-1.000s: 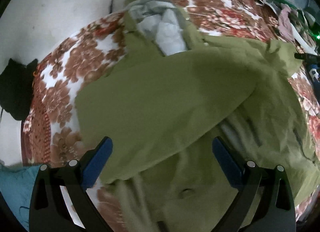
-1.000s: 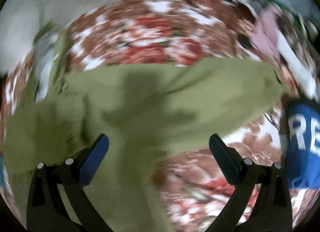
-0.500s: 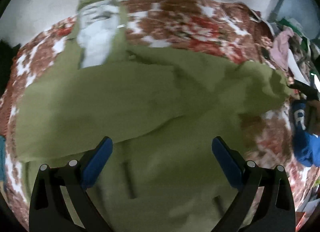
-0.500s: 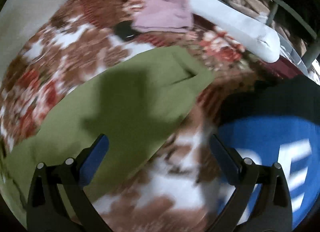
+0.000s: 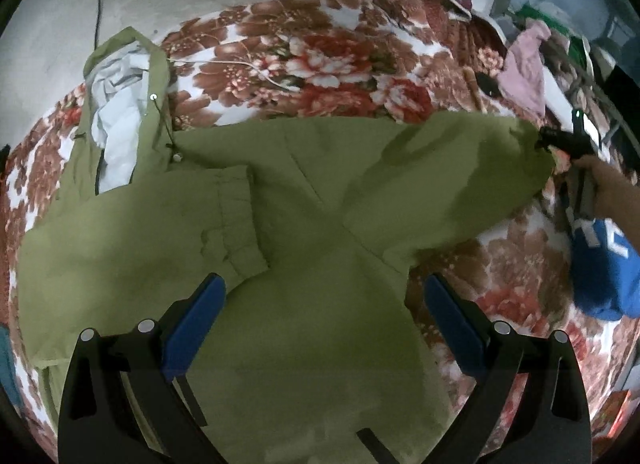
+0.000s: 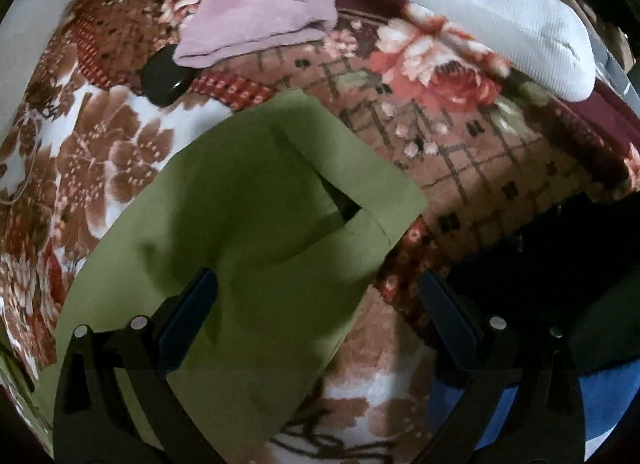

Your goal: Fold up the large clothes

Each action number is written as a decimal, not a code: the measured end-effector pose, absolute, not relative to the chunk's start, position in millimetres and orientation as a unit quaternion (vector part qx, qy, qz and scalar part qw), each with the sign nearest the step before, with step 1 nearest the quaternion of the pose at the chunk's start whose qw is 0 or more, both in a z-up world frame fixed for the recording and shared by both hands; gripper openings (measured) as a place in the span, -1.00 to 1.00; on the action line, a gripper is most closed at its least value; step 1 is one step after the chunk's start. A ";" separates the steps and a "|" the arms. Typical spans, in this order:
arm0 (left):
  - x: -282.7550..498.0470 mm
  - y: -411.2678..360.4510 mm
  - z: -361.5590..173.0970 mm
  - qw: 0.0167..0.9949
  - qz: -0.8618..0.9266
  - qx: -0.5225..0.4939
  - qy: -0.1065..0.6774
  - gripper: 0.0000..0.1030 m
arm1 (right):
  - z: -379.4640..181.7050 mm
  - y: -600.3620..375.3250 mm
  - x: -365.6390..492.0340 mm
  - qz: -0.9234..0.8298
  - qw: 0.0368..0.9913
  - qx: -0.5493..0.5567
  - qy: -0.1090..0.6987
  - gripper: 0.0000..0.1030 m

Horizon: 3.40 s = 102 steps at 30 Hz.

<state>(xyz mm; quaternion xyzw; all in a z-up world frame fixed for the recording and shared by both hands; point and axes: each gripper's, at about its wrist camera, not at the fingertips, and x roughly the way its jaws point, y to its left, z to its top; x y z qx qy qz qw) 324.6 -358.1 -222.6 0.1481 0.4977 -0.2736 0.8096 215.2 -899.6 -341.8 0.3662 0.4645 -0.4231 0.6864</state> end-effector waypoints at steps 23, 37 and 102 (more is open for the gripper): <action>386.1 -329.6 -277.2 0.832 -0.206 0.126 0.499 0.89 | -281.1 -882.4 208.2 -0.320 0.786 0.360 0.388 -0.84; 382.3 -416.8 -372.1 0.806 -0.242 0.123 0.526 0.90 | -127.2 -779.0 224.3 -0.196 0.896 0.280 0.284 -0.85; 269.9 160.7 -241.5 0.888 -0.032 -0.055 0.455 0.90 | -284.2 31.5 406.0 0.218 0.876 -0.164 0.398 0.80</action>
